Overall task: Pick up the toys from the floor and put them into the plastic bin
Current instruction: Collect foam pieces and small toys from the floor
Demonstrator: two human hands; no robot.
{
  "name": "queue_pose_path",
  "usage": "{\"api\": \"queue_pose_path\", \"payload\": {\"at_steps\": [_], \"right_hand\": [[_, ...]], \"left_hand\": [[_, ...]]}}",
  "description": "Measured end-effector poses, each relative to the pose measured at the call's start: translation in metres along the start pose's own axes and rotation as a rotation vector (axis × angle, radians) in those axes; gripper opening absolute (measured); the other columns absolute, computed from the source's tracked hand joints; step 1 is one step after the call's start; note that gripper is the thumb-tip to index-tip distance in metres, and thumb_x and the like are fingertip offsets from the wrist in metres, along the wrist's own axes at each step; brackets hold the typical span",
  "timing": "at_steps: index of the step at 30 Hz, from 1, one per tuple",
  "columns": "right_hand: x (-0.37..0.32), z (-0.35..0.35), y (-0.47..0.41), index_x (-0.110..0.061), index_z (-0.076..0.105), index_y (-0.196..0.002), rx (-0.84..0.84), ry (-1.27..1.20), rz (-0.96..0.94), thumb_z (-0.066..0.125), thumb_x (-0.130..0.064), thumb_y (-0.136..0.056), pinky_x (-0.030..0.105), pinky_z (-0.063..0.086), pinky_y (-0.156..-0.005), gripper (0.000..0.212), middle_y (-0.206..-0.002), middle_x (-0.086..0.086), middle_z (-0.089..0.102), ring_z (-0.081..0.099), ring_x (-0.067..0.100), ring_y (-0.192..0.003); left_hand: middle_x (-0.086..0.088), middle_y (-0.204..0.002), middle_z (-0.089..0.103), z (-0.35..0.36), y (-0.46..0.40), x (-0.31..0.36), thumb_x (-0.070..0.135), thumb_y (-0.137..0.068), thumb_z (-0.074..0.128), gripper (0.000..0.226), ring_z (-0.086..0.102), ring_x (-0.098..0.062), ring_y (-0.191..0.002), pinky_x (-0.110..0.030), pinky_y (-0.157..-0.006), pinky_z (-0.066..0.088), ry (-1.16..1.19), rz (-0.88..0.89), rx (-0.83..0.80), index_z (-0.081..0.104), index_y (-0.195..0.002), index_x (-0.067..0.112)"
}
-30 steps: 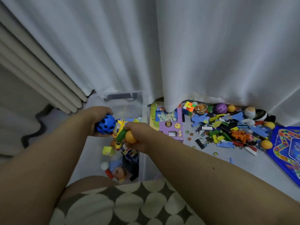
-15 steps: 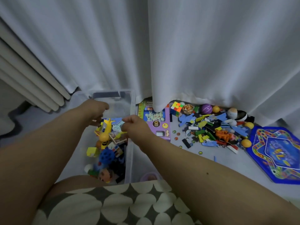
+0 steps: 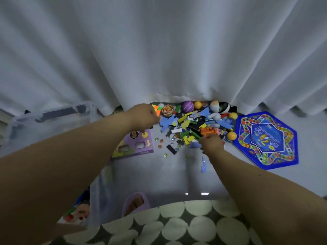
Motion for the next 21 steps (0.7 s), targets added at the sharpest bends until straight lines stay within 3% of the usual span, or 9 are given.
{"api": "queue_pose_path", "payload": {"at_steps": [4, 8, 12, 17, 21], "right_hand": [[0.056, -0.032, -0.022, -0.002, 0.062, -0.113, 0.045, 0.017, 0.133, 0.056, -0.015, -0.087, 0.046, 0.053, -0.091, 0.030, -0.093, 0.008, 0.057, 0.057, 0.026, -0.086], [0.095, -0.034, -0.030, 0.003, 0.063, -0.113, 0.017, 0.060, 0.238, 0.055, -0.012, -0.088, 0.045, 0.052, -0.093, 0.029, -0.093, 0.013, 0.059, 0.057, 0.026, -0.086], [0.104, -0.009, -0.035, 0.000, 0.061, -0.115, -0.081, 0.287, 0.271, 0.055, -0.022, -0.091, 0.035, 0.048, -0.093, 0.033, -0.118, 0.017, 0.062, 0.060, 0.030, -0.110], [0.101, 0.022, -0.039, -0.003, 0.053, -0.115, -0.071, 0.462, 0.108, 0.054, -0.023, -0.093, 0.034, 0.046, -0.086, 0.030, -0.116, 0.017, 0.057, 0.058, 0.032, -0.105], [0.111, 0.036, -0.043, -0.008, 0.052, -0.116, -0.022, 0.504, 0.001, 0.050, -0.012, -0.092, 0.036, 0.047, -0.085, 0.025, -0.116, 0.015, 0.049, 0.058, 0.032, -0.100]], "left_hand": [[-0.013, -0.090, 0.062, 0.063, -0.030, 0.012, 0.016, -0.093, 0.051, 0.011, 0.060, -0.028, -0.078, -0.038, -0.080, 0.056, 0.163, -0.094, -0.115, 0.057, -0.087, 0.009], [-0.007, -0.081, 0.059, 0.130, -0.044, 0.001, 0.011, -0.095, 0.047, 0.013, 0.058, -0.018, -0.065, -0.030, -0.063, 0.053, 0.490, -0.248, -0.158, 0.054, -0.084, 0.011], [-0.009, -0.076, 0.056, 0.187, -0.041, -0.022, 0.012, -0.094, 0.052, 0.015, 0.057, -0.019, -0.064, -0.030, -0.060, 0.050, 0.835, -0.441, -0.194, 0.056, -0.080, 0.010], [-0.010, -0.079, 0.058, 0.219, -0.045, -0.038, 0.014, -0.095, 0.051, 0.011, 0.059, -0.020, -0.070, -0.030, -0.062, 0.051, 0.923, -0.518, -0.229, 0.058, -0.093, 0.006], [-0.010, -0.099, 0.061, 0.233, -0.056, -0.047, 0.031, -0.098, 0.047, 0.028, 0.060, -0.025, -0.097, -0.037, -0.081, 0.052, 1.093, -0.561, -0.250, 0.058, -0.107, 0.008]]}}
Point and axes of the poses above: each hand's wrist, its own y-axis away from the middle knuckle, its own z-axis out of the palm, x = y × z, the point moved 8 cm from there along -y, towards the middle knuckle
